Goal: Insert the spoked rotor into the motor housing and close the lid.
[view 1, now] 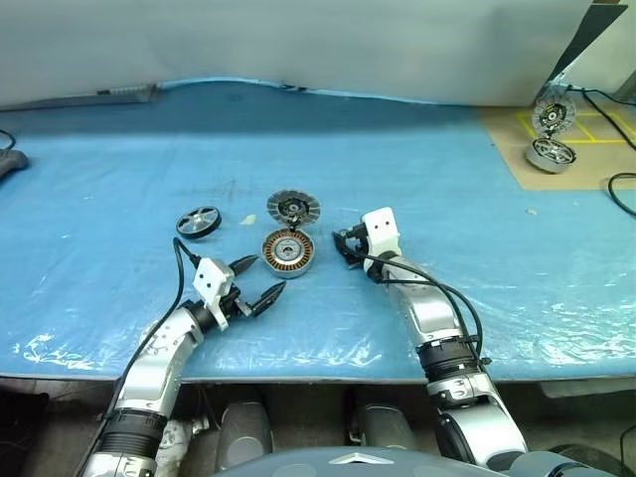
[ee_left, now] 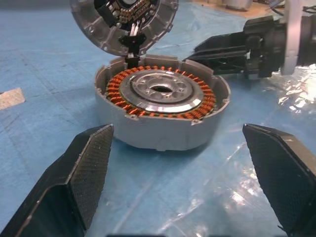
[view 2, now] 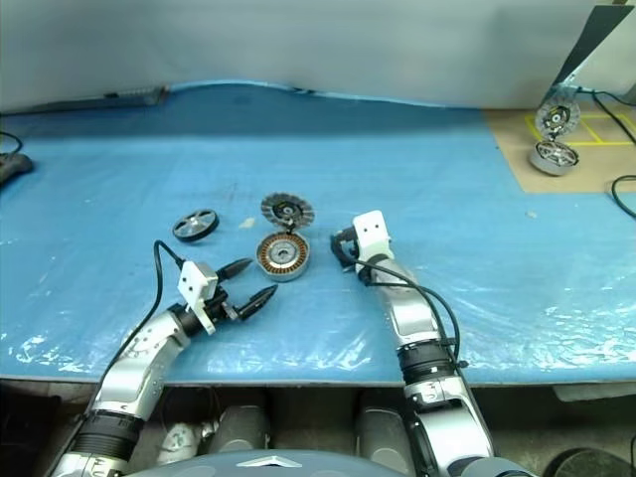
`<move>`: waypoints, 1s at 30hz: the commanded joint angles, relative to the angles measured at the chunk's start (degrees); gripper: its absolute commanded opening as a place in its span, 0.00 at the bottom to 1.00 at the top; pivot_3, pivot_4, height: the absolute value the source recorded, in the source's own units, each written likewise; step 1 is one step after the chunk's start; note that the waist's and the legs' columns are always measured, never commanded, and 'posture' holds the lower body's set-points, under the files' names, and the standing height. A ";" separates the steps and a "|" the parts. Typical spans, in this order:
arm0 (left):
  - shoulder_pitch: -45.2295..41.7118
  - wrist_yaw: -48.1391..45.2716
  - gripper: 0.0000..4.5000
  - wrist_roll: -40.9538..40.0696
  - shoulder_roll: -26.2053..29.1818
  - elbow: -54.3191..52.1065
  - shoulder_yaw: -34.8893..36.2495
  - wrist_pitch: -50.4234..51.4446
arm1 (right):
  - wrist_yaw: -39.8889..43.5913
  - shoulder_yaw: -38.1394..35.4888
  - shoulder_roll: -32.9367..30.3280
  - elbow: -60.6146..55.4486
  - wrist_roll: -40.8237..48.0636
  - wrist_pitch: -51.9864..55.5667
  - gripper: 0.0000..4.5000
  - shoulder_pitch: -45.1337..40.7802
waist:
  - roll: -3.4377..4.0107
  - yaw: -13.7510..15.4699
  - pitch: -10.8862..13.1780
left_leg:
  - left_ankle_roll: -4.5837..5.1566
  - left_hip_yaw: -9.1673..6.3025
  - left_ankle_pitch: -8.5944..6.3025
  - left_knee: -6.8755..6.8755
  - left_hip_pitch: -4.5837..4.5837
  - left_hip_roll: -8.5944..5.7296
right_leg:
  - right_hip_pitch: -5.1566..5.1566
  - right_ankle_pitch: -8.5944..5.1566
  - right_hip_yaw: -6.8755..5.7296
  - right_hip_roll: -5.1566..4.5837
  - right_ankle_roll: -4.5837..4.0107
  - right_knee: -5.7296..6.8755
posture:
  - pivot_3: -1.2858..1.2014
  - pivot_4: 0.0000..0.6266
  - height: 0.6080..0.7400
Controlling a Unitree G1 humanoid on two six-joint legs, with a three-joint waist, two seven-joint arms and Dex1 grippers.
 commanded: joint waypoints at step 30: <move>0.84 2.23 1.00 0.37 -0.26 -4.91 -0.19 -0.08 | 9.08 9.25 -5.71 -40.48 9.33 30.03 0.12 1.90 | -0.18 0.14 -0.13 | 0.00 0.02 0.00 -0.47 0.13 -0.06 | 0.12 0.06 0.01 0.02 0.15 -0.62 | 0.52 0.24 1.00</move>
